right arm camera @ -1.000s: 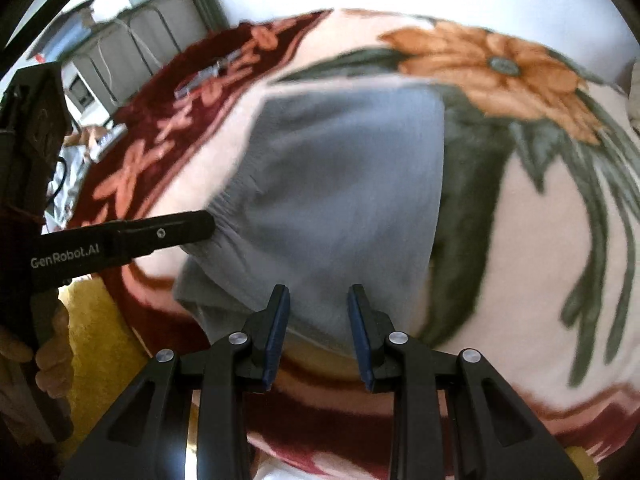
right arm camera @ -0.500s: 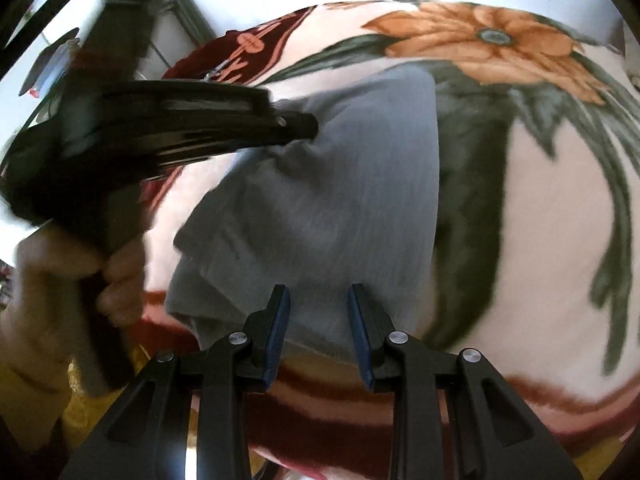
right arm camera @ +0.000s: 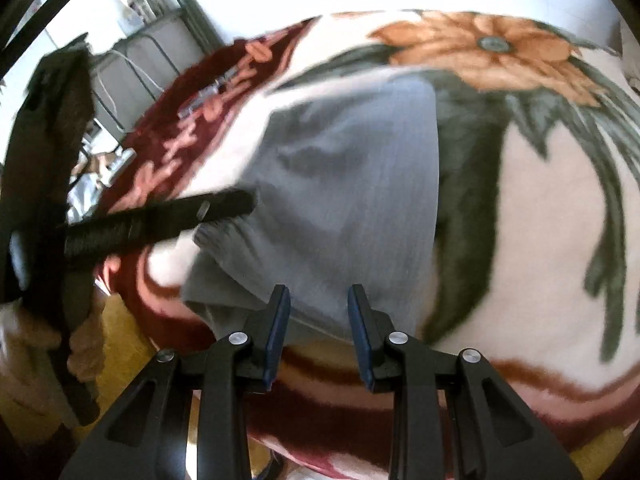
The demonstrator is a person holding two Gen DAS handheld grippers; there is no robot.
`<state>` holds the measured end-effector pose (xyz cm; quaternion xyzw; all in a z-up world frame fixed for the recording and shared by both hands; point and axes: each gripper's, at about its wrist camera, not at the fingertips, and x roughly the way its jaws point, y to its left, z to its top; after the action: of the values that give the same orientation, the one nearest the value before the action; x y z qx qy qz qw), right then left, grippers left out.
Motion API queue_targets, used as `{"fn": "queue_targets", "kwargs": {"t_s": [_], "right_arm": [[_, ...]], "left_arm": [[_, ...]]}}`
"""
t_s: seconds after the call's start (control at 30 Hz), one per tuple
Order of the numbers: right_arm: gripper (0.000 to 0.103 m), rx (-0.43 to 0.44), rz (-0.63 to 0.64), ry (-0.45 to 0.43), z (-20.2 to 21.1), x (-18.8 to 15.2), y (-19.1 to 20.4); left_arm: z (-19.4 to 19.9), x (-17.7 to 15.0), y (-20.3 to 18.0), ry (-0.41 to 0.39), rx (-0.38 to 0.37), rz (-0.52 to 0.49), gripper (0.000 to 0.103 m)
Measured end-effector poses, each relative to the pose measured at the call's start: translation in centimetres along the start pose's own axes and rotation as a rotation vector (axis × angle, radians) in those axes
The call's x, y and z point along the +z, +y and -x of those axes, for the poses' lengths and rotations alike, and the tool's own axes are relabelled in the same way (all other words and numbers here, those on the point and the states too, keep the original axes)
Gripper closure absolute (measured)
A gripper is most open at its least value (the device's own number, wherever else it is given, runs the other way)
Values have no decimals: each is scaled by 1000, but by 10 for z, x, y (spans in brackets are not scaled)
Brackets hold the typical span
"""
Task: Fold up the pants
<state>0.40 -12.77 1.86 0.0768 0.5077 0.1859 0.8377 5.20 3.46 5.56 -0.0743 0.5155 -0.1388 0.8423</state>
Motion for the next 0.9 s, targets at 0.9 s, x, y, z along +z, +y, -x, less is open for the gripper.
{"fn": "queue_targets", "kwargs": {"t_s": [0.9], "right_arm": [[47,91,-213,-1,-28,31,-57]], "left_arm": [[-31,11,33,41,-96,159,35]]}}
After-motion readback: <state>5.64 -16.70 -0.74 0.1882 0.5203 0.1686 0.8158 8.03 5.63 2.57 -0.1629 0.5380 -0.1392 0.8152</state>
